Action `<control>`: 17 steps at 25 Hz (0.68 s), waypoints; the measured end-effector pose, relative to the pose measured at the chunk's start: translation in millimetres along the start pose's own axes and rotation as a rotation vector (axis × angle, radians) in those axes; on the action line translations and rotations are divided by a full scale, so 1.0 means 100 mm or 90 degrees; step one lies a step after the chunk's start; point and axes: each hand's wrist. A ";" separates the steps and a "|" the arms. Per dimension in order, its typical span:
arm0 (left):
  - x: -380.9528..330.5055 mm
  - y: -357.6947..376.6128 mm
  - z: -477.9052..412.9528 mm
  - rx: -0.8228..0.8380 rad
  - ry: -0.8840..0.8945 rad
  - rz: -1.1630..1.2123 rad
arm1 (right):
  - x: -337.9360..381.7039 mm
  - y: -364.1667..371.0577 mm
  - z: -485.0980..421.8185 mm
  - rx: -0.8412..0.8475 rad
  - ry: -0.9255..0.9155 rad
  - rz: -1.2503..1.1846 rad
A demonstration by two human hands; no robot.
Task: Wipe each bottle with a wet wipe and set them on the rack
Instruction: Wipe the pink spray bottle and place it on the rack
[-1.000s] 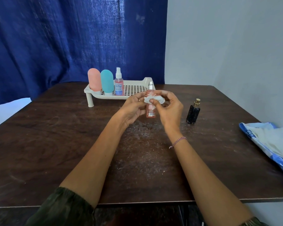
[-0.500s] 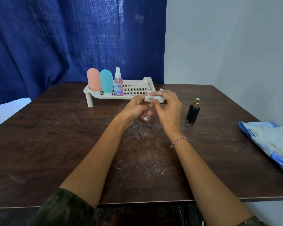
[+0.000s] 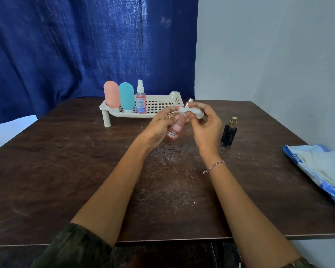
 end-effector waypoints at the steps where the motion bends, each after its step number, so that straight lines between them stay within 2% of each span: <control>1: -0.01 -0.01 0.00 0.005 -0.011 0.017 | -0.01 0.00 -0.01 -0.005 0.020 -0.033; 4: -0.01 -0.01 0.01 0.027 -0.026 0.026 | -0.03 -0.02 -0.03 -0.026 0.063 -0.112; 12: 0.01 -0.08 -0.01 -0.031 -0.070 -0.190 | -0.03 -0.03 -0.03 -0.024 0.091 -0.198; 17: 0.01 -0.07 -0.02 0.008 -0.071 -0.149 | -0.03 -0.05 -0.05 -0.034 0.156 -0.260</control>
Point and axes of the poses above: each hand's wrist, its own z-axis away from the middle knuckle, its own y-axis out of the palm, x = y × z, and after that the axes turned 9 degrees about x, right-handed
